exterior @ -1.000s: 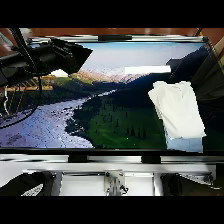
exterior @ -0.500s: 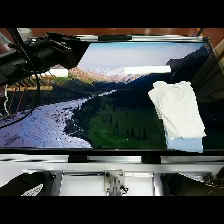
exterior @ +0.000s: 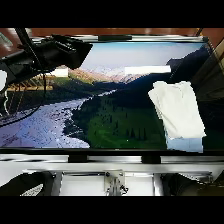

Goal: Fold the shirts.

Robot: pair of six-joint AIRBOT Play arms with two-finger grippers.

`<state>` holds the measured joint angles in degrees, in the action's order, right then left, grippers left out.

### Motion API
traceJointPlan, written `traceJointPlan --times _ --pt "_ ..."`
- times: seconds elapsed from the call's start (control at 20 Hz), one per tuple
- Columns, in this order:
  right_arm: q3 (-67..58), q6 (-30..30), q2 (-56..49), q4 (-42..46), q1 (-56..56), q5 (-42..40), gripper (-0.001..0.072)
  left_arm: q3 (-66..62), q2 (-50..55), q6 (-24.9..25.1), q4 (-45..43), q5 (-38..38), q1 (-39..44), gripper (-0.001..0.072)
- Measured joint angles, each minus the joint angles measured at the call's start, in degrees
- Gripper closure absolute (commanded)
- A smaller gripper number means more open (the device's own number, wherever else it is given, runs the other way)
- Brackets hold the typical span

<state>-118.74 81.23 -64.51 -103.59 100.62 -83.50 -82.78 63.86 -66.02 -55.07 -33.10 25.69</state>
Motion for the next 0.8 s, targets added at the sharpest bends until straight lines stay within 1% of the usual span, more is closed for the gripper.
traceJointPlan --times 0.2,0.4,0.6,0.8 --pt "0.2 1.2 1.6 -0.5 -1.7 -9.5 0.0212 0.0 1.4 0.0 0.0 0.0 0.0 0.0248" --pt "2.8 3.4 2.3 -0.7 -7.6 -17.1 0.0213 0.0 2.6 0.0 0.0 0.0 0.0 0.0248" --pt "6.8 3.5 2.6 -0.8 -19.1 -19.7 0.0213 0.0 3.0 0.0 0.0 -0.1 0.0 0.0248" --pt "10.8 1.8 2.7 0.5 -33.5 -20.1 0.0212 0.0 3.3 0.0 0.0 -0.4 0.0 0.0249"
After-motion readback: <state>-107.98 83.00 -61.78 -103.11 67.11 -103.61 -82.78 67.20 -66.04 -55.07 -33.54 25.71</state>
